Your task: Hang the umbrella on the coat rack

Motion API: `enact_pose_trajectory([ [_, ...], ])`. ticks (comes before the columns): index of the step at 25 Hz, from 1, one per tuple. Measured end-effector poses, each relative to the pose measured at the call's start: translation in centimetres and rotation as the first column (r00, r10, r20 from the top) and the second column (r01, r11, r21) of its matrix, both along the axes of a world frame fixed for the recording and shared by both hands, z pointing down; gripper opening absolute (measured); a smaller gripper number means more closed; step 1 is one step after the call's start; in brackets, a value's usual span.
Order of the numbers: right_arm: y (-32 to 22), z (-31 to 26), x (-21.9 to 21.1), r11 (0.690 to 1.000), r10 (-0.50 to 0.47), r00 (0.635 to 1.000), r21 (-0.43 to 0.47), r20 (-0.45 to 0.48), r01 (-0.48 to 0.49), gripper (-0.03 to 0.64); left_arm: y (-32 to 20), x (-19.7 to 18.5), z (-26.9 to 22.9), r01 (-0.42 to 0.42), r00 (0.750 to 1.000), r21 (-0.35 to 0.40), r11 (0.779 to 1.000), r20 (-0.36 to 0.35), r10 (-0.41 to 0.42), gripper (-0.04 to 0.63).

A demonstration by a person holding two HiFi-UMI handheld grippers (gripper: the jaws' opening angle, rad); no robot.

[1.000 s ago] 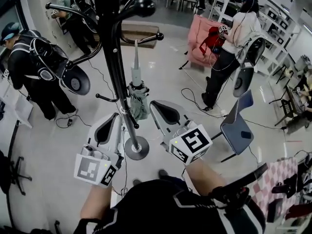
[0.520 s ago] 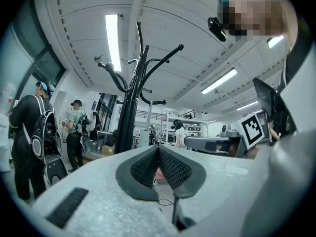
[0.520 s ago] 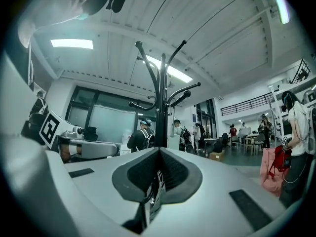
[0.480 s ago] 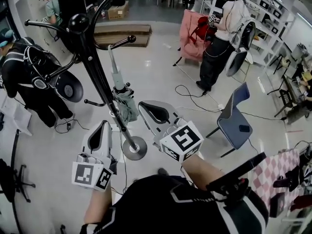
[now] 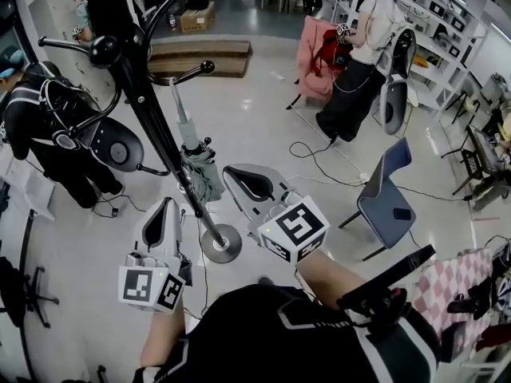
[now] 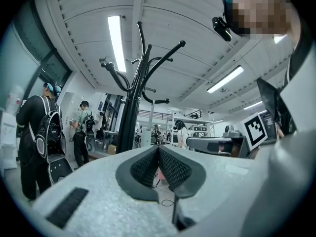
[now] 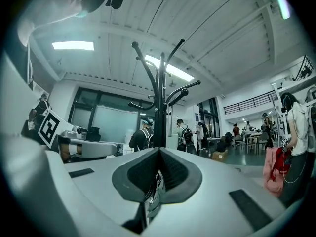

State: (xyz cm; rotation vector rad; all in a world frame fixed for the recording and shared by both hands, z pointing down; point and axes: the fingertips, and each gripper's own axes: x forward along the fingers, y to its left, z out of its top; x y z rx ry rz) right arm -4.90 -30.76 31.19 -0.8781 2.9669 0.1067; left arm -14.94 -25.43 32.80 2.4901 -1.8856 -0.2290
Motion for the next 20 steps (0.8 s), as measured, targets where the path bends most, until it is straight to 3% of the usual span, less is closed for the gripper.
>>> enact_pose_trajectory([
  [20,-0.48,-0.36,-0.46,1.000,-0.013,1.000,0.004,0.011,0.013,0.008,-0.11,-0.01,0.13,0.017,1.000,-0.041,0.999,0.009,-0.017,0.011],
])
